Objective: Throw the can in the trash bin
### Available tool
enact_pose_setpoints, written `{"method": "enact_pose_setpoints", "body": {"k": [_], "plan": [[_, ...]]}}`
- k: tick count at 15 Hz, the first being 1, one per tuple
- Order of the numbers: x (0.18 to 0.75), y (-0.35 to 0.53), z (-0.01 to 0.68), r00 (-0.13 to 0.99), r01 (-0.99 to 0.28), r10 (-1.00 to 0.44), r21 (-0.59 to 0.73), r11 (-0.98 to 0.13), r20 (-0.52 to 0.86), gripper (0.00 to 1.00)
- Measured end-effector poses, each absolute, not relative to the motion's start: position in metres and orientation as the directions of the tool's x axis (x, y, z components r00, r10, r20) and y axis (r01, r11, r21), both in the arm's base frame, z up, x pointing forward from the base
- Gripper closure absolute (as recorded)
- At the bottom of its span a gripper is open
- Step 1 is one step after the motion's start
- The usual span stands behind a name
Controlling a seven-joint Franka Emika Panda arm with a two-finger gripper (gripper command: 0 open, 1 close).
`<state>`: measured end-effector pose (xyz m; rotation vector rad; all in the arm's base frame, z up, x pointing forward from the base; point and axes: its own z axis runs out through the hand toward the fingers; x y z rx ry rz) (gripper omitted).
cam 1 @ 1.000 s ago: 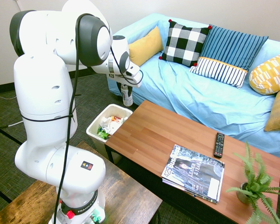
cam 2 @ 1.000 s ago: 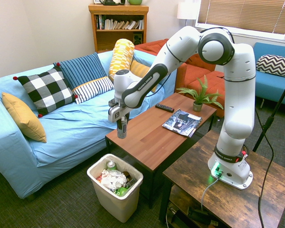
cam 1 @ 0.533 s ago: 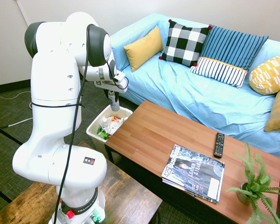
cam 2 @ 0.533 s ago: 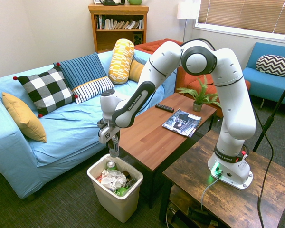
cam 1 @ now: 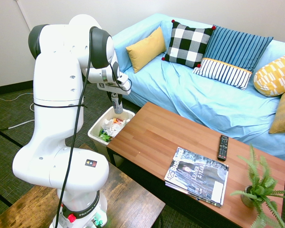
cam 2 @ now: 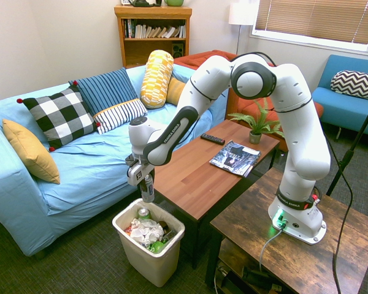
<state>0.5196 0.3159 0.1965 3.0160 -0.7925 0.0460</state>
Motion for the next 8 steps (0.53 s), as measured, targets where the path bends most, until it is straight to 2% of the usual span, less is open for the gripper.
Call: {"method": "enact_pose_setpoints", "body": {"k": [8], "plan": [[0.515, 0.321, 0.211, 0.869, -0.494, -0.493, 0.021, -0.869, 0.052, 0.0]]}}
